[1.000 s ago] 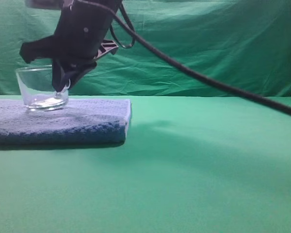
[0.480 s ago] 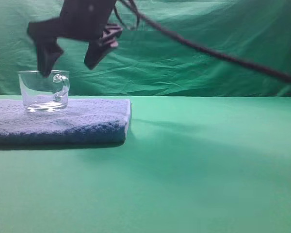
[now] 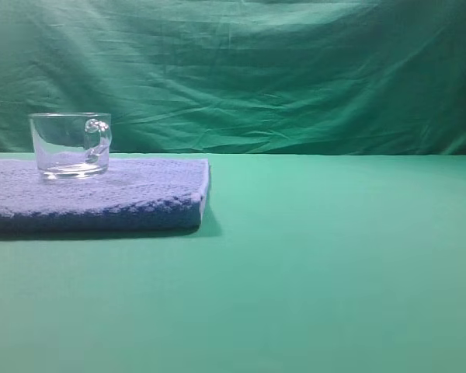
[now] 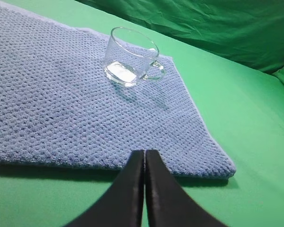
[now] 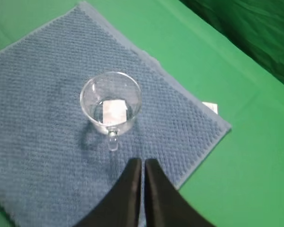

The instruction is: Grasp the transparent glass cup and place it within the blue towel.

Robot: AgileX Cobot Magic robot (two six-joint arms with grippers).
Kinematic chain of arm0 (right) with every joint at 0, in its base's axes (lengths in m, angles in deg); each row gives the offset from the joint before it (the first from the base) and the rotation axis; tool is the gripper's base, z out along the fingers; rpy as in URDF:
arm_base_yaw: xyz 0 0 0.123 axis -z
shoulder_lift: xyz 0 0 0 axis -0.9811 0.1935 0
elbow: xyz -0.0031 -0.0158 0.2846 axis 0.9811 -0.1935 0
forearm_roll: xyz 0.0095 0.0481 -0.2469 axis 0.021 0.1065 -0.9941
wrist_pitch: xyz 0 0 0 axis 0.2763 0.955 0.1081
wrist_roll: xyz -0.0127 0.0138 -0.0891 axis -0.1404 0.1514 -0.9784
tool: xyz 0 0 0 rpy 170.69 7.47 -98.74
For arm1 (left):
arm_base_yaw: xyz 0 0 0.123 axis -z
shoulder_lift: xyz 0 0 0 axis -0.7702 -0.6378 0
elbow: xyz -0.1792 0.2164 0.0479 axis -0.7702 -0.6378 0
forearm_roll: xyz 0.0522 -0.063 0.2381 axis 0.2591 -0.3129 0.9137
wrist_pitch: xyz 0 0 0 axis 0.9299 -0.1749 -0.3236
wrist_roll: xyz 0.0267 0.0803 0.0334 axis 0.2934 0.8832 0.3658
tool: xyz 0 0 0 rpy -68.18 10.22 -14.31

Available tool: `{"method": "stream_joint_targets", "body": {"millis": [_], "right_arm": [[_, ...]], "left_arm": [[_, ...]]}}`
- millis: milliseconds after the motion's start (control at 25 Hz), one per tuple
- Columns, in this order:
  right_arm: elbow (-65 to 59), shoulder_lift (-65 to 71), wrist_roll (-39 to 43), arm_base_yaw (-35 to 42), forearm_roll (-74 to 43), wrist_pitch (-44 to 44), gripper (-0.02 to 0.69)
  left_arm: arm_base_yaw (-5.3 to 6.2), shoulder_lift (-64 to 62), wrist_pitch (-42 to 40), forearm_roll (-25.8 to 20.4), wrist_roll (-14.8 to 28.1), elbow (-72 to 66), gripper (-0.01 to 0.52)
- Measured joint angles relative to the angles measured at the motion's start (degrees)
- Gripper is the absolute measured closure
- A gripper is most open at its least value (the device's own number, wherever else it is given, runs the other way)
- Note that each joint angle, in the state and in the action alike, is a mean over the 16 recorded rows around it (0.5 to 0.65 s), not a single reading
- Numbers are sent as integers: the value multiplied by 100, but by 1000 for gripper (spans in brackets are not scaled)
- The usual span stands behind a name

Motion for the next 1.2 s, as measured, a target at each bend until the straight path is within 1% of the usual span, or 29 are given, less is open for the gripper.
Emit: {"method": "stream_joint_targets", "body": {"millis": [240,480,640,800,960,1200], "right_arm": [[-151,-681,191,4,-274,-472,665],[-874,-1721,526,25,-482,-265,647],[-1749,-2675,790,168,-555,143,635],[-2888,-3753,1047,505,-617,717,623],[-4129,-4845,1234,1030,-658,1383,617],[-5972,-6396,1409,2024,-681,2367,617]], "left_arm": [[0,0,0,0,0,0,514],[0,0,0,0,0,0,514],[0,0,0,0,0,0,514],[0,0,0,0,0,0,514],[0,0,0,0,0,0,514],[0,0,0,0,0,0,514]]}}
